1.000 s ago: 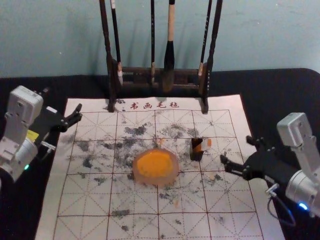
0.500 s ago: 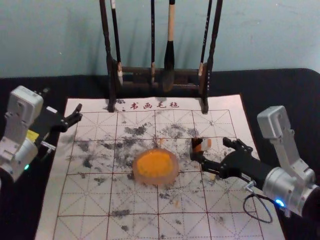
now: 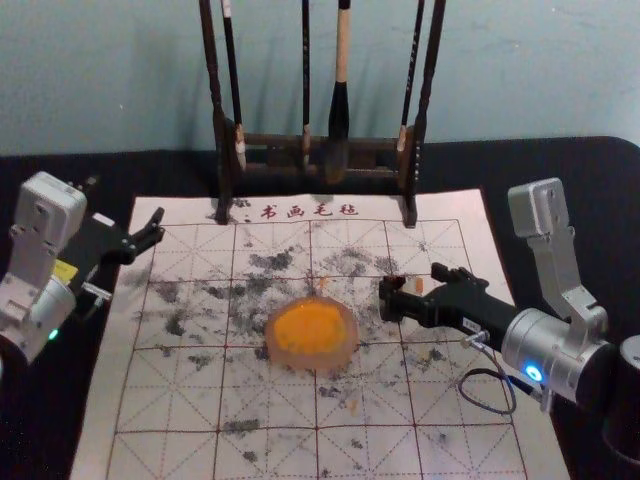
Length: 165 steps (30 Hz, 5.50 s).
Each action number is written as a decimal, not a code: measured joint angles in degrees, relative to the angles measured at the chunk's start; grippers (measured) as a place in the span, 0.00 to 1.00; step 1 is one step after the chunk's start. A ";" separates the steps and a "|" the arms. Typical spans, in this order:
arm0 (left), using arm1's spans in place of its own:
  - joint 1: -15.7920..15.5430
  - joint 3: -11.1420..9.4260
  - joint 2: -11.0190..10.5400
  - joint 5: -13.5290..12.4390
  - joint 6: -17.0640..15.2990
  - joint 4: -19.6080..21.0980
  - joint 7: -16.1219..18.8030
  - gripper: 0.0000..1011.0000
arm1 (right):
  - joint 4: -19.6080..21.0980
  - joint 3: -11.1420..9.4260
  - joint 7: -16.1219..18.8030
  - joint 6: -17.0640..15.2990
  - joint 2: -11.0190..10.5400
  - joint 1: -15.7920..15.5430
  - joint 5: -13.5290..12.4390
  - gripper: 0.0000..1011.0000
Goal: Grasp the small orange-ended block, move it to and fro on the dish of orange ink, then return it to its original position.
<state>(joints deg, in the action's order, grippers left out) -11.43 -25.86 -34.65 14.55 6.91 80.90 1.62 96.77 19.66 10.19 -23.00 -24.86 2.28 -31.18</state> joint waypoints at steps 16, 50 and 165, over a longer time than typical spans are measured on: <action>0.00 0.00 0.00 0.00 0.00 0.00 0.00 0.99 | 0.25 -1.01 -1.55 -3.77 1.20 0.41 -1.19 0.99; 0.00 0.00 0.00 0.00 0.00 0.00 0.00 0.99 | 0.24 -0.98 -1.44 -3.62 1.20 0.39 -1.16 0.38; 0.00 0.00 0.00 0.00 0.00 0.00 0.00 0.99 | -12.93 20.22 28.14 6.55 -4.85 26.40 14.97 0.13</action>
<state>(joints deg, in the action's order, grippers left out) -11.43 -25.86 -34.65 14.55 6.91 80.90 1.62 83.84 39.88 38.32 -16.45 -29.71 28.68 -16.21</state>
